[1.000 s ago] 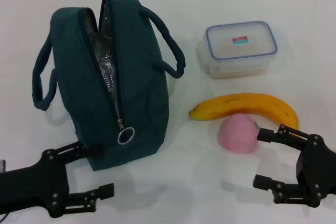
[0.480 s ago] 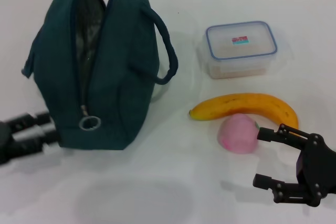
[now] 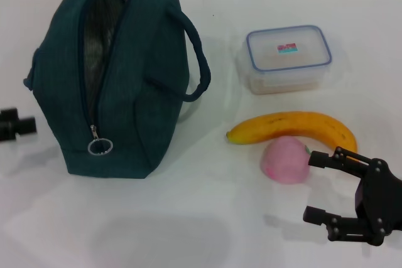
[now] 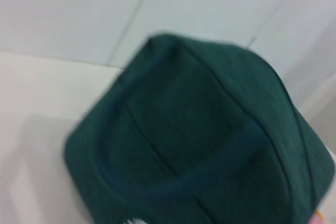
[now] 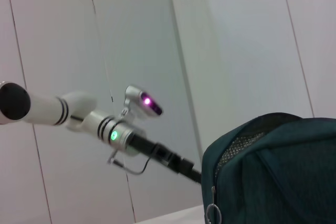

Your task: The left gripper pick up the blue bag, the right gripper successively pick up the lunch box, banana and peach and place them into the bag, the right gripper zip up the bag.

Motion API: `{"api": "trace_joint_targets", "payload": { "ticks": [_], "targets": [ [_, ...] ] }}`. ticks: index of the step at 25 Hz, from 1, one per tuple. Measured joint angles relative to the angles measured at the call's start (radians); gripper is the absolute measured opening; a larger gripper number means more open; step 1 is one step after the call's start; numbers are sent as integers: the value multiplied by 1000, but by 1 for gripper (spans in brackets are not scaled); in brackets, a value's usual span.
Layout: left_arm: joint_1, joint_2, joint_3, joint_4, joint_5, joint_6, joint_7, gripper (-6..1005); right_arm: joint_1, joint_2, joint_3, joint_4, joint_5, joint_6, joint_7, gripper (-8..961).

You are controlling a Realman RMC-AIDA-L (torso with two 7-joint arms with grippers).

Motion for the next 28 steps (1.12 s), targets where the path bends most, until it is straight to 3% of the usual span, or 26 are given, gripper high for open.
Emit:
{"api": "trace_joint_targets", "payload": {
  "ticks": [7,14,20,28],
  "targets": [
    [-98,11,12,190,15,2,-232,854,0,0,0,0,0,0,0,856],
    [-250,23,29,208,80,1,-456,850,0,0,0,0,1,0,0,854],
    [-373,1,29,204,264,-34,-515,846,-2,0,0,0,1,-1,0,852],
    [-416,-15,63,189,346,-90,-545,841,-4,0,-1,0,2,-1,0,850]
  ]
}}
